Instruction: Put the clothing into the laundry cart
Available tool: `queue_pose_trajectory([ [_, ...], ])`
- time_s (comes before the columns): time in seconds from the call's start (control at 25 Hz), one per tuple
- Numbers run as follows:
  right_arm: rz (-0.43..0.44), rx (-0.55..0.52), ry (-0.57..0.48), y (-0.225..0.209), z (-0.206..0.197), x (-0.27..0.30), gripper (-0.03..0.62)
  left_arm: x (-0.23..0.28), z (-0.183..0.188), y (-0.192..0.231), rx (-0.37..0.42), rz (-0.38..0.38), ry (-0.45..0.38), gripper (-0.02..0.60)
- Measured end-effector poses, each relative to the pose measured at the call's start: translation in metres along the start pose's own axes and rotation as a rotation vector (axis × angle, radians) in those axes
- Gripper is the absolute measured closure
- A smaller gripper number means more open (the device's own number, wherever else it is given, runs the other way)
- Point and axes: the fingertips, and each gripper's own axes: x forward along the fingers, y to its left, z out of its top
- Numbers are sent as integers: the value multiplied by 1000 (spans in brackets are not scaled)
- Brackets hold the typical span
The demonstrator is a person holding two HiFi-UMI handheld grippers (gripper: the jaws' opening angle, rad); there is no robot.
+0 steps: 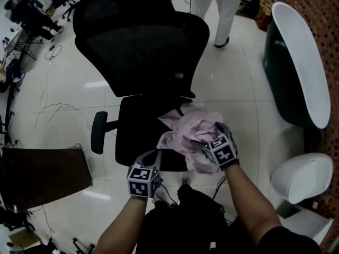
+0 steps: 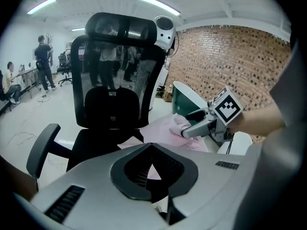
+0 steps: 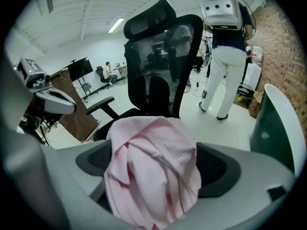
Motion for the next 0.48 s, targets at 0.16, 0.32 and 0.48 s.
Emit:
queue_pose_trajectory([
  [0.16,6,-5,23,-2,1,16,19,8,-5,1,-6,-1,10,581],
  [0.32,5,-13,51,-3,-7,32,13,13,-8,-3,-6,-14,15,581],
  [0.48,-9,-23,62,-3,-12,42,13,15,-14,-6,-15,-25,25,581],
])
